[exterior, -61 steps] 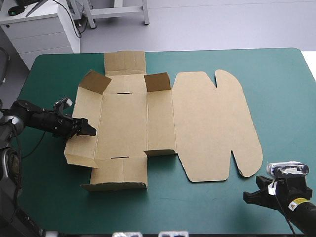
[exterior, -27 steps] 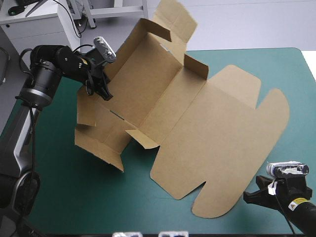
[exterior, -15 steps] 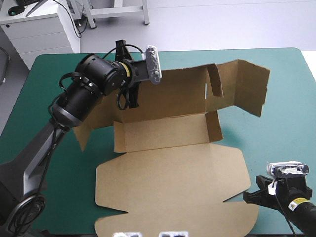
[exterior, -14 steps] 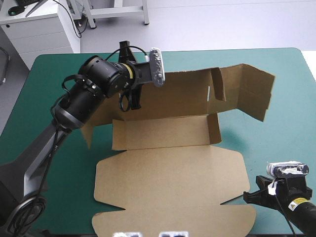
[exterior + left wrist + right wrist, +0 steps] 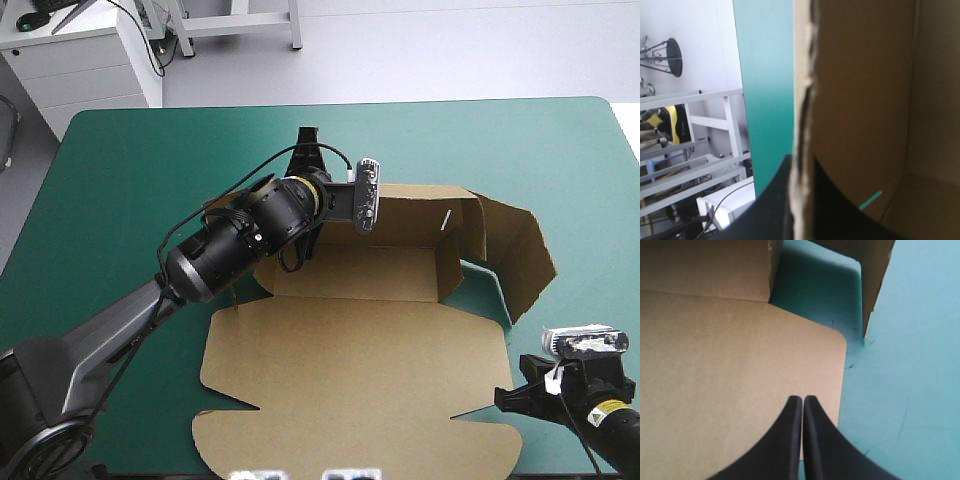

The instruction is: Fold the box

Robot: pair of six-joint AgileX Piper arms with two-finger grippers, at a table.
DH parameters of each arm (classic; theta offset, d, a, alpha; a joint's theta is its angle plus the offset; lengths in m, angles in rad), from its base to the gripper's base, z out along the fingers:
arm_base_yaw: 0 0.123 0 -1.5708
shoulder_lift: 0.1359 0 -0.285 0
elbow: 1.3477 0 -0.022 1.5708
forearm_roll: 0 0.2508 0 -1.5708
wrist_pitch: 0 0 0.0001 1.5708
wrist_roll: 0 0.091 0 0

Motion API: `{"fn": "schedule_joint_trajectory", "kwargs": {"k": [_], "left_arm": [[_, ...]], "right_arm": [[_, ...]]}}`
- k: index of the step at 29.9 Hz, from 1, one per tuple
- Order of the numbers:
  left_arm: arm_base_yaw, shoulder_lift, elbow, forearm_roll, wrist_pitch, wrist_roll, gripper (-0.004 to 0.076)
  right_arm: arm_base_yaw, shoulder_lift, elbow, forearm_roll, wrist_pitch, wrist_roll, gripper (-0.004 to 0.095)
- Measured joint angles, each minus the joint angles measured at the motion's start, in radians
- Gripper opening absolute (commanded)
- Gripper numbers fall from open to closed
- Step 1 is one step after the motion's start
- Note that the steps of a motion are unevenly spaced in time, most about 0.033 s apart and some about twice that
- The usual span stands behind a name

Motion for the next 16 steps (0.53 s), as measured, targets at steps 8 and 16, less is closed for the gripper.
{"fn": "schedule_joint_trajectory", "kwargs": {"k": [8,16], "left_arm": [[-0.061,-0.017,0.215,0.344,-0.103,-0.327,-0.0008],[-0.101,-0.033,0.356,0.629,-0.156,-0.657,-0.0008]], "right_arm": [[0.000,0.066,-0.173,-0.077,0.028,0.074,-0.0004],[0.000,0.284,-0.417,-0.088,0.029,0.098,-0.0004]]}}
